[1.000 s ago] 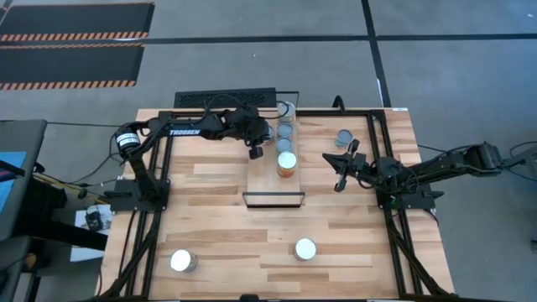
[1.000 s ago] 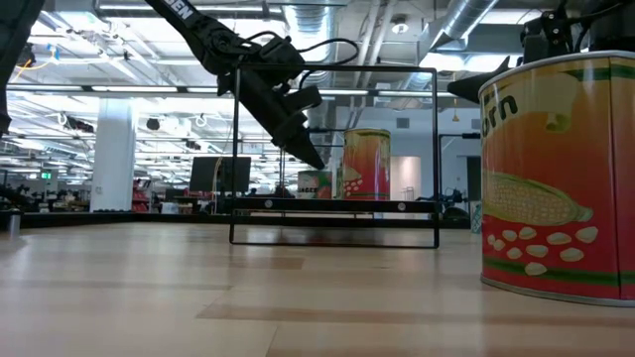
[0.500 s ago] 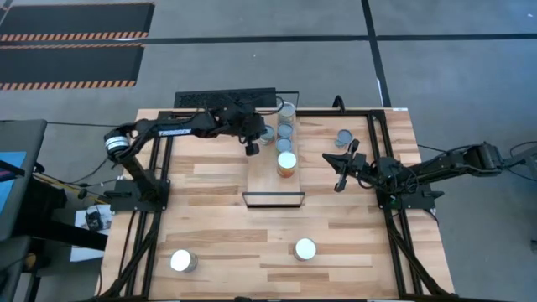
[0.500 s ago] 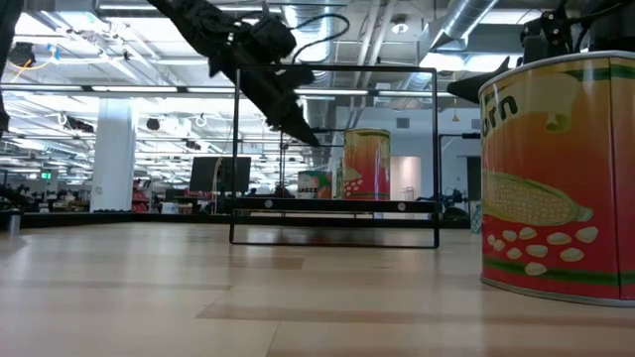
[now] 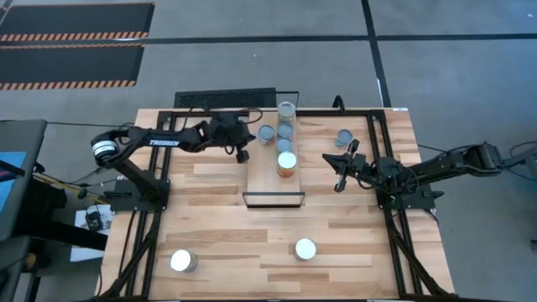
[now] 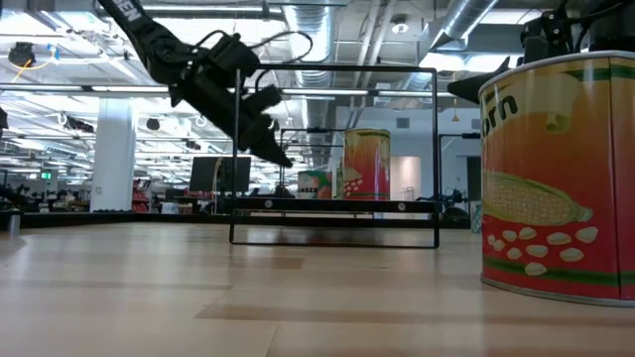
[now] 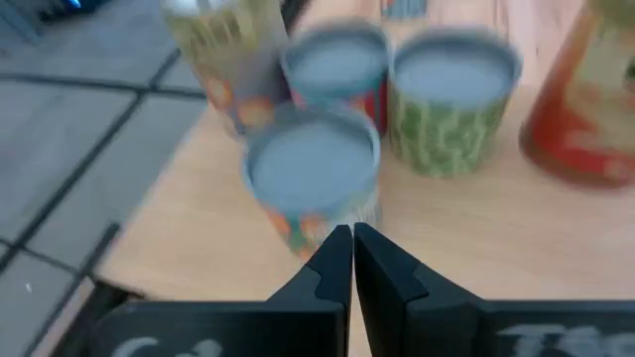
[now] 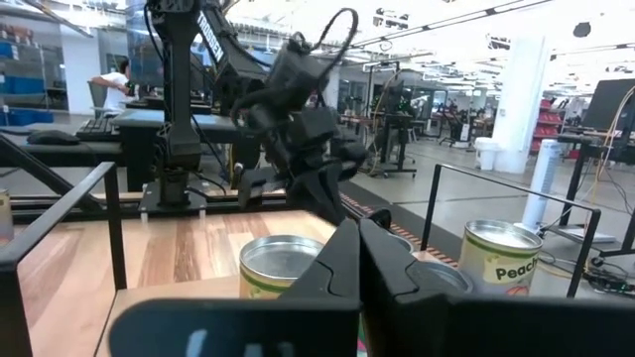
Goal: Pick and place cans onto a shelf
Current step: Put the small canned oranges on the shelf, then put the large canned corn on the shelf
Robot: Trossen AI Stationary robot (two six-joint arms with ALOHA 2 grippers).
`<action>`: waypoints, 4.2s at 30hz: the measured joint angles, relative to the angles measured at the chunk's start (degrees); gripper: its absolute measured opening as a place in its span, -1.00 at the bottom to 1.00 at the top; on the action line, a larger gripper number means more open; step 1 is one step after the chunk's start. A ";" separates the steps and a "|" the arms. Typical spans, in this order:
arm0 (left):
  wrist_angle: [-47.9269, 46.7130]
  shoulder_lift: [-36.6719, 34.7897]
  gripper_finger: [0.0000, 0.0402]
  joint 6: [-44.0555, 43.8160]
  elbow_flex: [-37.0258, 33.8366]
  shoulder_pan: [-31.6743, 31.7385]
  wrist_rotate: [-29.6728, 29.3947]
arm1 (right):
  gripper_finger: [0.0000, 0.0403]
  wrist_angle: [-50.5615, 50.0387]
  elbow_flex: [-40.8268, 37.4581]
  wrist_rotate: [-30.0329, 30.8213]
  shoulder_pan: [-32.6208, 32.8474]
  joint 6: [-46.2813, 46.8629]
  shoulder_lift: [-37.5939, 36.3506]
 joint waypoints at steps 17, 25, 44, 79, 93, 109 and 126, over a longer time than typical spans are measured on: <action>7.33 5.24 -0.98 -0.17 0.10 0.92 0.22 | -0.95 0.31 0.02 0.02 0.68 0.21 0.00; 10.77 6.80 -0.98 -1.25 0.19 1.91 2.40 | -0.95 0.36 0.02 0.04 0.68 0.18 0.00; 28.36 -10.88 -0.98 -6.53 -18.09 -3.87 6.12 | -0.96 -9.49 7.06 1.14 7.78 -5.02 0.00; 28.07 -26.12 -0.98 -9.99 -31.51 -22.20 -0.31 | -0.24 -96.70 78.26 8.78 46.34 37.81 45.12; 27.70 -26.09 -0.98 -9.20 -31.51 -22.62 -0.29 | -0.23 -116.74 88.15 1.51 45.03 45.38 58.17; 27.12 -26.09 -0.98 -10.15 -31.51 -22.62 -0.25 | -0.70 -116.76 88.19 -1.69 42.20 42.65 59.23; 27.63 -26.09 -0.98 -11.32 -31.51 -22.62 -1.95 | -0.97 -106.25 89.35 -3.83 37.42 33.74 43.87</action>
